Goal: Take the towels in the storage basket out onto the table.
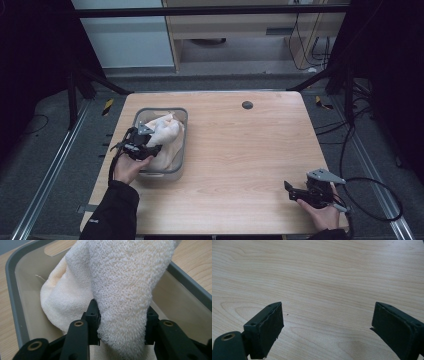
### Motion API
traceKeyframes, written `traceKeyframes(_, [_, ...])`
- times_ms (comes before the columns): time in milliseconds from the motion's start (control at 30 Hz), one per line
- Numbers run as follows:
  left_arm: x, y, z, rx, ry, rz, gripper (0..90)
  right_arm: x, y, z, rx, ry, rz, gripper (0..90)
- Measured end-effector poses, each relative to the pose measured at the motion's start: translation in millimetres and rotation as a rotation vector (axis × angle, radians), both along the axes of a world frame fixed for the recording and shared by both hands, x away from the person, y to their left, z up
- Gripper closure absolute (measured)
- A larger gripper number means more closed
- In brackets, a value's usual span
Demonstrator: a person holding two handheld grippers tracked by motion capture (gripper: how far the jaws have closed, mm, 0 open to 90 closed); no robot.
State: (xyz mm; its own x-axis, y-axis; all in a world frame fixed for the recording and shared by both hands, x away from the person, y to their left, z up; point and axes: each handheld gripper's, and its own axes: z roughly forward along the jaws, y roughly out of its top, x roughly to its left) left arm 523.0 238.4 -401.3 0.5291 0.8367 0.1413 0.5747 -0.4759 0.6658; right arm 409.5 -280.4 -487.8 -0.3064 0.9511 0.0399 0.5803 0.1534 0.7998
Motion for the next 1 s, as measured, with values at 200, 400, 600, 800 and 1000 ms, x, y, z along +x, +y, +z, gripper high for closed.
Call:
traceKeyframes(200, [-3.2,3.3,10.5,-0.024,-0.040,0.013,63.6,-0.2,-0.4,0.4,0.002,-0.001,-0.002,10.2])
traceKeyframes(400, [-9.3,4.9,23.4,-0.032,-0.076,0.018,64.4,-0.3,-0.1,0.5,0.001,-0.002,-0.001,10.1])
traceKeyframes(600, [-15.9,9.1,41.7,-0.054,-0.120,0.027,65.0,-0.2,-0.1,0.6,0.000,-0.002,-0.003,10.1])
traceKeyframes(800, [-25.1,11.9,59.7,-0.065,-0.172,0.028,65.1,-0.2,-0.2,0.6,0.001,-0.002,-0.003,10.1])
traceKeyframes(1000, [-34.4,13.1,78.4,-0.069,-0.208,0.021,65.1,-0.6,-0.2,0.9,0.004,-0.003,-0.001,9.9])
